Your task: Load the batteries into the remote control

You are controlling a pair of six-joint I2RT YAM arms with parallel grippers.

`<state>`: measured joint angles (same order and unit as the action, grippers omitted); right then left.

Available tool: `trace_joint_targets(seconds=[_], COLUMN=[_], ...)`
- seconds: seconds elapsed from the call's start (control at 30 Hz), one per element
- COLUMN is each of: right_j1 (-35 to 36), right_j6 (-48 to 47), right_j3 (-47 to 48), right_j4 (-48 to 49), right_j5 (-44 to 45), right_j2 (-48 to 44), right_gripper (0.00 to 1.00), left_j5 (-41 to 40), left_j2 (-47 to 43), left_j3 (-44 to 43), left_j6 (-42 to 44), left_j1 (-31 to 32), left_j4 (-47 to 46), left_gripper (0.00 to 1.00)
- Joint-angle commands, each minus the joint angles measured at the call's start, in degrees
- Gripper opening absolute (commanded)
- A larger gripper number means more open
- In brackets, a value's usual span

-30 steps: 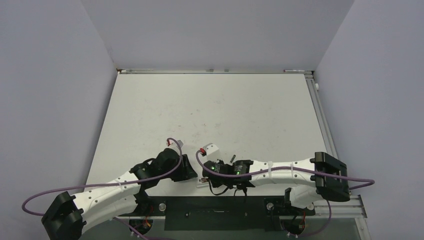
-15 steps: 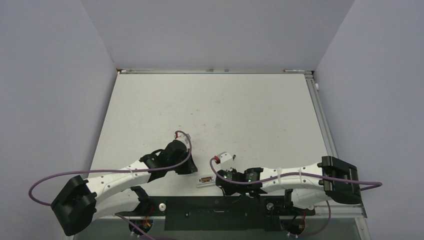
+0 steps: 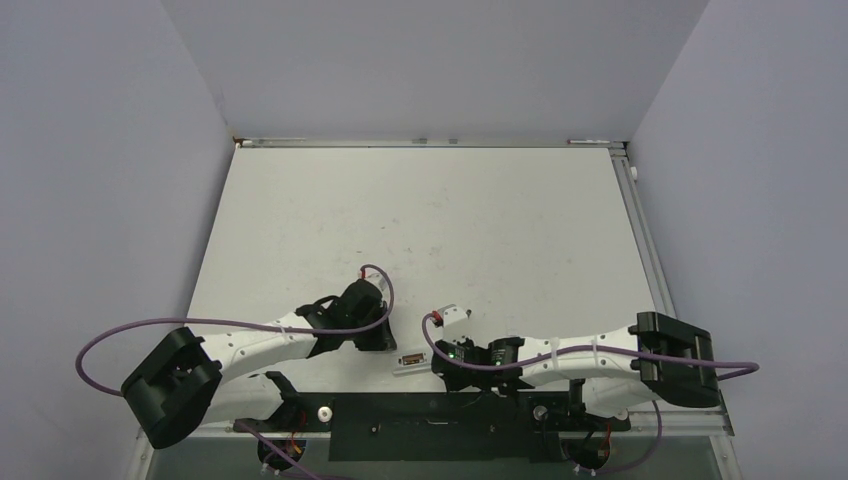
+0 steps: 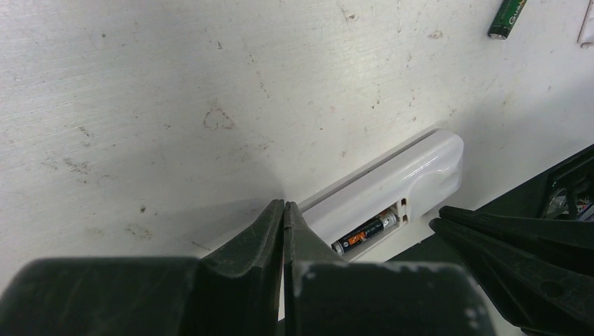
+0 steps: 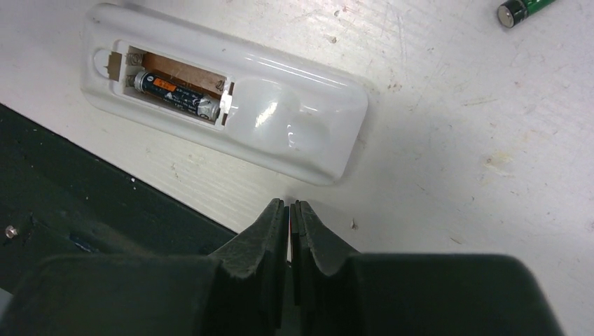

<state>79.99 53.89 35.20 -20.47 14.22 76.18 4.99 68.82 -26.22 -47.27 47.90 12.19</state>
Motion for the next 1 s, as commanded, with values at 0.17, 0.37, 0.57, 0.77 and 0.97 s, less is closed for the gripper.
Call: trace_joint_targets(seconds=[0.17,0.37,0.57,0.77,0.97], right_j1=[0.08,-2.3,-5.37,-7.67,-8.52], right_j6=[1.92,-0.21,-4.56,-7.57,-8.68], right_j3=[3.08,6.13,8.88,11.04,12.44], right_j4=[1.62,2.05,3.2,3.61,3.87], right_j5=[7.12,8.55,7.38,5.65,4.52], right_j2=[5.09,8.08,10.5,13.15,14.29], right_gripper=[0.09,0.09,0.09,0.09,0.09], left_j5=[2.39,3.72,3.78,4.59,4.05], left_j2=[-1.13,-0.71,-2.91,-4.8,-4.39], left_j3=[0.52,1.4,3.62,7.27,8.98], left_j6=[1.07,0.02,-2.0,-5.63,-9.43], left_j1=[0.4,2.38,4.35,6.6,9.65], left_j4=[-1.81,-2.22,-2.78,-6.36,-11.12], left_gripper=[0.0,0.0,0.0,0.0,0.0])
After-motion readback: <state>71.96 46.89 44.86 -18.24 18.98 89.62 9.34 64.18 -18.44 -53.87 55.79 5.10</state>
